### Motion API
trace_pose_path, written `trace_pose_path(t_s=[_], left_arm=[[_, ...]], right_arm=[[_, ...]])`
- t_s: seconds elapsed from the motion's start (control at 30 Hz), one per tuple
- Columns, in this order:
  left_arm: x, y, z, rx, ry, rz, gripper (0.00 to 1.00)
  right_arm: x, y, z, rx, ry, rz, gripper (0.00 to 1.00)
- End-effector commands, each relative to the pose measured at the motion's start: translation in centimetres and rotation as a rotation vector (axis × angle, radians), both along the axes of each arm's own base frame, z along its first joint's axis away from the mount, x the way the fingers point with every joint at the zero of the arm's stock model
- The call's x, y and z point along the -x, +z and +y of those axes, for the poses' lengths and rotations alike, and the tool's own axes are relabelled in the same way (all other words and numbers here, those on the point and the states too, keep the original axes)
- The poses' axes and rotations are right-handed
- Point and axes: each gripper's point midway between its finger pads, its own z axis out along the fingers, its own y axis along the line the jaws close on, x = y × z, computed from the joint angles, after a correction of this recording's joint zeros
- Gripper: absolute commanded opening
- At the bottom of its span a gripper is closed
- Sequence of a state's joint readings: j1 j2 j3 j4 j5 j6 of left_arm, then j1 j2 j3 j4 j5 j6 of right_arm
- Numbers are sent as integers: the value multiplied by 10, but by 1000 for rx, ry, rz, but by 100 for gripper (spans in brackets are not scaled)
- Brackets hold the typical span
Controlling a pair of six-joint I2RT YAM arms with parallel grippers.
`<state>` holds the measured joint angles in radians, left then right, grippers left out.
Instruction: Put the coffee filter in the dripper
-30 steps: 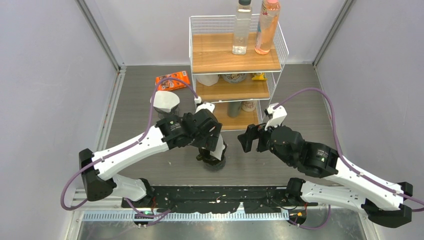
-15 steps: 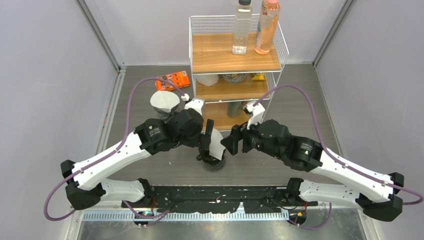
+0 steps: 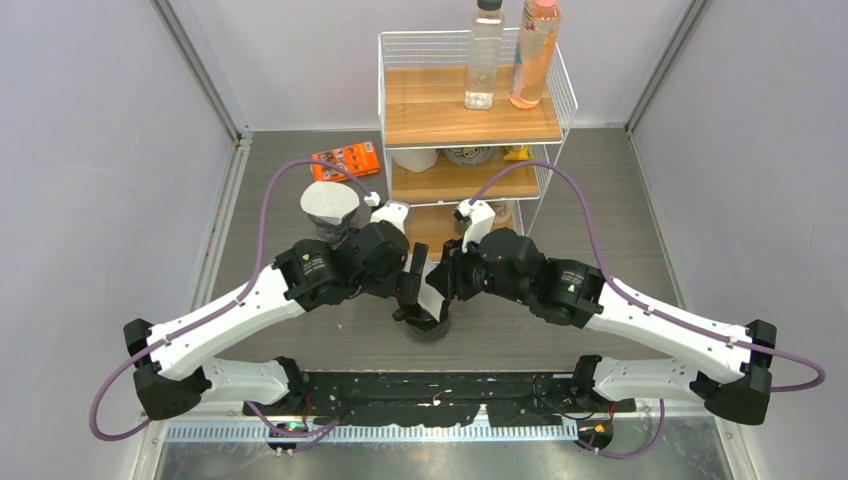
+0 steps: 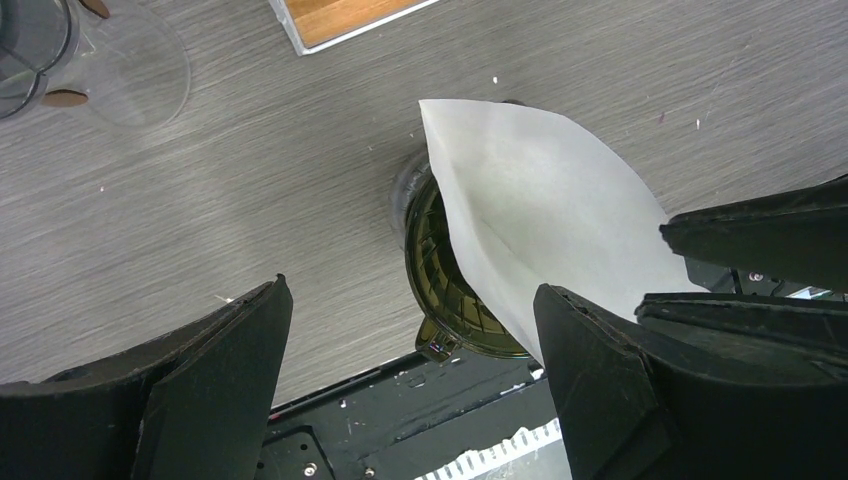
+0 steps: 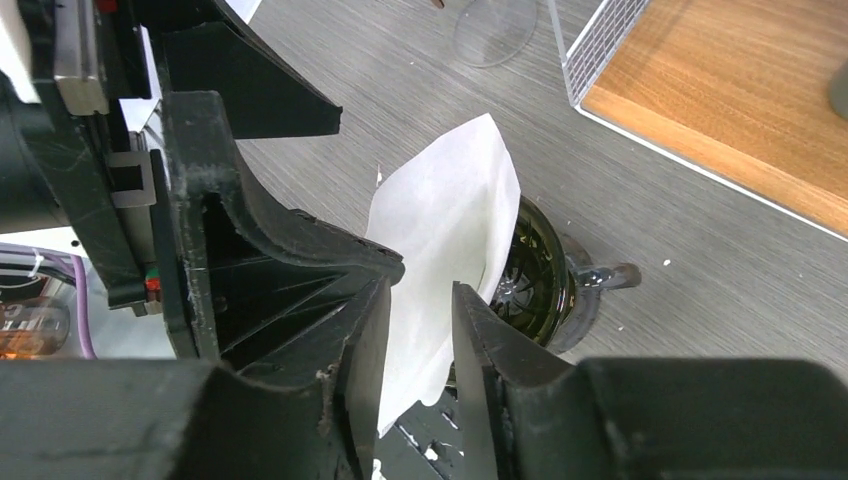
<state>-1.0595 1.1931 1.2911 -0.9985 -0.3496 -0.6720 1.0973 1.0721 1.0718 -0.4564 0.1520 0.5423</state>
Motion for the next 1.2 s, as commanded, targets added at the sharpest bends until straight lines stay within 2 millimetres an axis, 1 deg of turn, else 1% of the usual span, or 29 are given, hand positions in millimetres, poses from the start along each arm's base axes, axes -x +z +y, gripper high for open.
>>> trace_pose_path(t_s=[0.0,0.1,0.23,0.33,0.43,0.57,0.7,0.77,0.87,0.97,1.1,1.17], left_arm=[[-5,12,-2,41,13,-43,100],[-5,11,-1,38,16,-44,100],[-6,13,3,30,23,-58,99],[-7,17,3,41,22,-68,100],[-6,20,1,67,9,-76,99],[-6,26,-1,93,3,-90,100],[-5,28,7,99,17,-105,99],[-4,32,16,111,40,-126,99],[-2,40,34,143,81,-166,100],[-1,43,62,156,150,-216,100],[-6,32,107,133,315,-236,99],[-7,22,123,127,374,-233,100]], right_arm=[[-2,30,11,-92,5,-19,35],[0,19,10,-64,7,8,31],[1,-1,10,-4,-2,59,29],[4,-7,14,14,13,92,26],[3,-15,17,57,15,117,26],[4,-22,20,97,21,145,24],[3,-20,21,97,24,139,25],[2,-20,21,107,21,138,26],[3,-21,24,133,29,145,27],[4,-24,27,165,34,144,27],[6,-30,31,223,28,143,27],[6,-34,31,254,17,142,27]])
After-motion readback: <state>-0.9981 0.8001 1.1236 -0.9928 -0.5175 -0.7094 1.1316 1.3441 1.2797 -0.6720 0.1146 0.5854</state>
